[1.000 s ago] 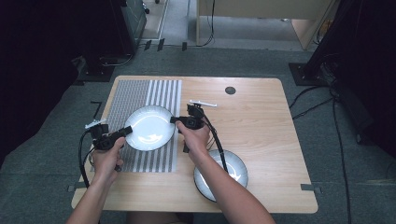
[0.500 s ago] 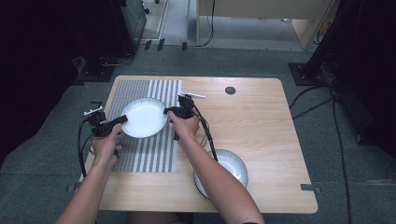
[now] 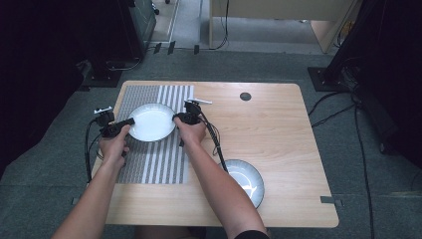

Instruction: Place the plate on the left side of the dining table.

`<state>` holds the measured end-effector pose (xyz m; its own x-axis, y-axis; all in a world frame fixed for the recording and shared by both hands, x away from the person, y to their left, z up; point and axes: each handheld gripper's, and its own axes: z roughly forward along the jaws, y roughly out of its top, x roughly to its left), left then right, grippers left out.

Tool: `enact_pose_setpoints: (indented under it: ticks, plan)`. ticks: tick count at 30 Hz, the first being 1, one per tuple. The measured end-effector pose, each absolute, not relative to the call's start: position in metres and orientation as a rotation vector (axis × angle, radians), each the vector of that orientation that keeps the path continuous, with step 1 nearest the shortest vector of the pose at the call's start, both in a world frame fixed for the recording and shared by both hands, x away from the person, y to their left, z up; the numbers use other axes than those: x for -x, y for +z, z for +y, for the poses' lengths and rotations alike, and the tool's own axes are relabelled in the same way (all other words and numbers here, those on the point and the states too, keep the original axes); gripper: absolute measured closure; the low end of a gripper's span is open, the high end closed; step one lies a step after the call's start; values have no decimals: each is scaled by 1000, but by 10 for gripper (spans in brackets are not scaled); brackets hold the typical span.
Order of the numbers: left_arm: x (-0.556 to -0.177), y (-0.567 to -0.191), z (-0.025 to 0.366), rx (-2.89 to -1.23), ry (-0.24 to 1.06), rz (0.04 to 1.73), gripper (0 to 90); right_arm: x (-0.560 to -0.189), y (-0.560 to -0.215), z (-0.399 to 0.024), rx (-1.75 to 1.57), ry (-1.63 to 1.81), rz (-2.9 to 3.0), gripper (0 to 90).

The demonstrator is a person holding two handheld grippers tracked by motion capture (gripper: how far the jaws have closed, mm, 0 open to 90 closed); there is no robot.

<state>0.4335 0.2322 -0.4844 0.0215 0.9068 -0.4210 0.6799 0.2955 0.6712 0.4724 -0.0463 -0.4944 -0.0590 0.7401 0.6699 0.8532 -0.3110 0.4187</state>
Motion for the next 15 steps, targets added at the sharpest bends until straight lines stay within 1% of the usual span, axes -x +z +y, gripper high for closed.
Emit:
enact_pose_setpoints:
  ticks: [4,9,15]
  plan:
    - [-438,-491,236,-1460,307,1705,804,-475,-498,-43,2077,-1340,-1742,850]
    - [-441,-497,238,-1458,301,1695,805,-475,-502,-42,2091,-1345,-1748,849]
    - [-441,-505,237,-1497,298,1689,801,-476,-510,-41,2094,-1313,-1787,848]
